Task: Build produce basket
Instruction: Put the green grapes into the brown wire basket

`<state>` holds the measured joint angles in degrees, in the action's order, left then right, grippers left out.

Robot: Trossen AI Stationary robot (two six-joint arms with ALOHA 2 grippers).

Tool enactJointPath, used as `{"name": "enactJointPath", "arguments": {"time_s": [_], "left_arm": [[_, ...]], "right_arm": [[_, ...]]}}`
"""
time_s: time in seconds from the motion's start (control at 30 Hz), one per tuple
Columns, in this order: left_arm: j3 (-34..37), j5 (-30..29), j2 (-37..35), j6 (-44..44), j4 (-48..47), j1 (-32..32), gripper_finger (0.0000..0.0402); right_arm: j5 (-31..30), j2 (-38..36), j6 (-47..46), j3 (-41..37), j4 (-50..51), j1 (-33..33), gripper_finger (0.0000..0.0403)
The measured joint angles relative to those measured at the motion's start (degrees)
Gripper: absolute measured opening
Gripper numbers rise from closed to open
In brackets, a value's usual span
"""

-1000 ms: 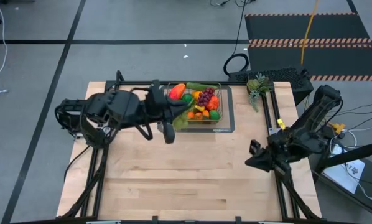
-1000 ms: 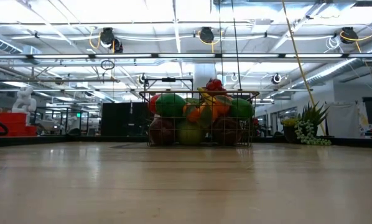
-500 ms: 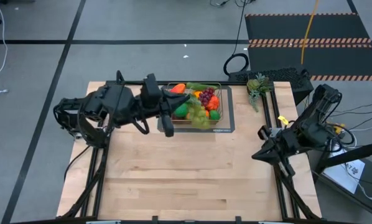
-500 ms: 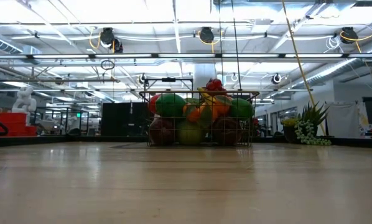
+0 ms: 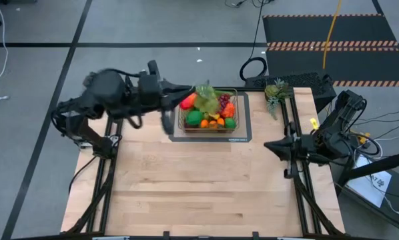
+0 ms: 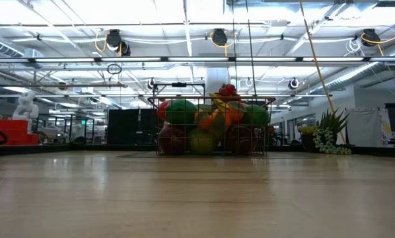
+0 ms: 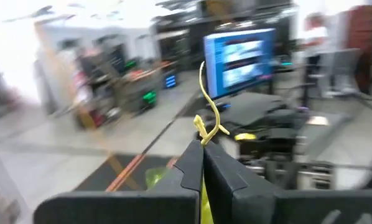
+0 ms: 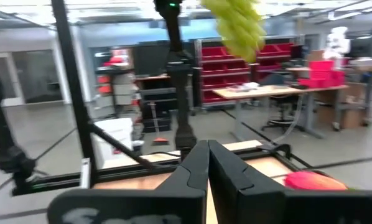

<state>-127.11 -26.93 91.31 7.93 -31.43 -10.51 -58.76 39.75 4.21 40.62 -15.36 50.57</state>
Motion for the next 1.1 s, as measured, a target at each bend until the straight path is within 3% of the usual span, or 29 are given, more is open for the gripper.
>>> {"name": "enactJointPath", "arguments": {"time_s": [0.27, 0.43, 0.73, 1.1], "left_arm": [[0.0, 28.6, -5.0, 5.1, 0.2, 5.4, 0.0004], [0.0, 41.1, -7.2, 1.9, 0.4, 8.5, 0.0004], [0.0, 50.3, -8.3, 1.1, 1.6, 10.0, 0.0002], [0.0, 51.0, -8.2, 0.6, 1.6, 10.4, 0.0003]], "right_arm": [[-4.5, 0.3, 0.0, 0.0, -0.7, 0.0, 0.0], [-6.2, 1.3, 0.1, 0.0, -0.6, 0.0, 0.0], [-6.0, 1.9, -0.1, 0.0, -0.9, -0.5, 0.0], [-5.8, 2.3, -0.5, 0.0, -1.0, -2.6, 0.0]]}}
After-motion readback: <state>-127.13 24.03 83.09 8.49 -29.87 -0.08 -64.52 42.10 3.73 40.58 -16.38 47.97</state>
